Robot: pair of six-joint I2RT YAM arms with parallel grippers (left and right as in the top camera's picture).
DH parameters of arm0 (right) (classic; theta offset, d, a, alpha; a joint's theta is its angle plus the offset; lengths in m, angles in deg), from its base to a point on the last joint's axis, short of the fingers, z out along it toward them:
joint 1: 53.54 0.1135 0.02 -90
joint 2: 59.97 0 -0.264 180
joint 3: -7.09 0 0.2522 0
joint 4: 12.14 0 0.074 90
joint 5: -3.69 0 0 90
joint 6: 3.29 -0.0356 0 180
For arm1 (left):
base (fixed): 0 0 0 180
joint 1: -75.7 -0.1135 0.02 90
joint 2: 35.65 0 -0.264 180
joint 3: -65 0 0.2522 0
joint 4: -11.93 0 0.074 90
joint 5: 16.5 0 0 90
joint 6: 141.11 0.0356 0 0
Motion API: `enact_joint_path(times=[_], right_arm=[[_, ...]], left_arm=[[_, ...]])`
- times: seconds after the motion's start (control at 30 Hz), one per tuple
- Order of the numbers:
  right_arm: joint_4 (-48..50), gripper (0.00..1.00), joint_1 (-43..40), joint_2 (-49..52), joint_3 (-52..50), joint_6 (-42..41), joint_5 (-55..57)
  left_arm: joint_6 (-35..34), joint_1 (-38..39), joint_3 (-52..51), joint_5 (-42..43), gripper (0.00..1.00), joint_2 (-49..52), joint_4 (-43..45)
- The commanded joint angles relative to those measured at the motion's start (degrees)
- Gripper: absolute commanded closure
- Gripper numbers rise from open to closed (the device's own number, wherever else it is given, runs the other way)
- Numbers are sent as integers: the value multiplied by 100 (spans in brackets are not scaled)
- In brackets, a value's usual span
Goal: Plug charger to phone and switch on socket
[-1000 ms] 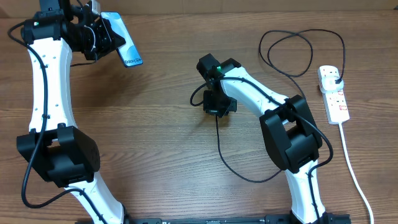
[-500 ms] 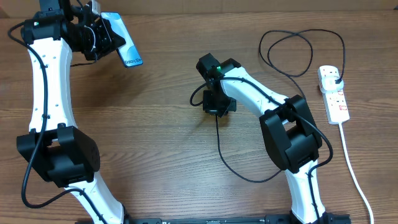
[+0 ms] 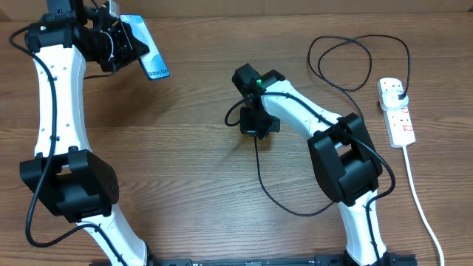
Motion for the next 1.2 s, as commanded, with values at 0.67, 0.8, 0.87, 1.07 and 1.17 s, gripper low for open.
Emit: enact_joint_path(times=[0.67, 0.8, 0.87, 1.07, 1.17], right_arm=[[459, 96, -151, -2406, 485, 2264, -3134], [476, 96, -61, -2708, 485, 2262, -3180], [511, 96, 20, -2804, 485, 2253, -3141], [511, 96, 363, -2830, 485, 2214, -2653], [573, 96, 490, -2835, 485, 2214, -2660]], left_arm=[[1829, 9, 57, 5541, 96, -24, 1360], [1644, 61, 59, 5593, 96, -24, 1379], [1635, 125, 57, 5593, 96, -22, 1377], [1714, 378, 59, 5593, 96, -22, 1386], [1766, 470, 59, 5582, 96, -22, 1386]])
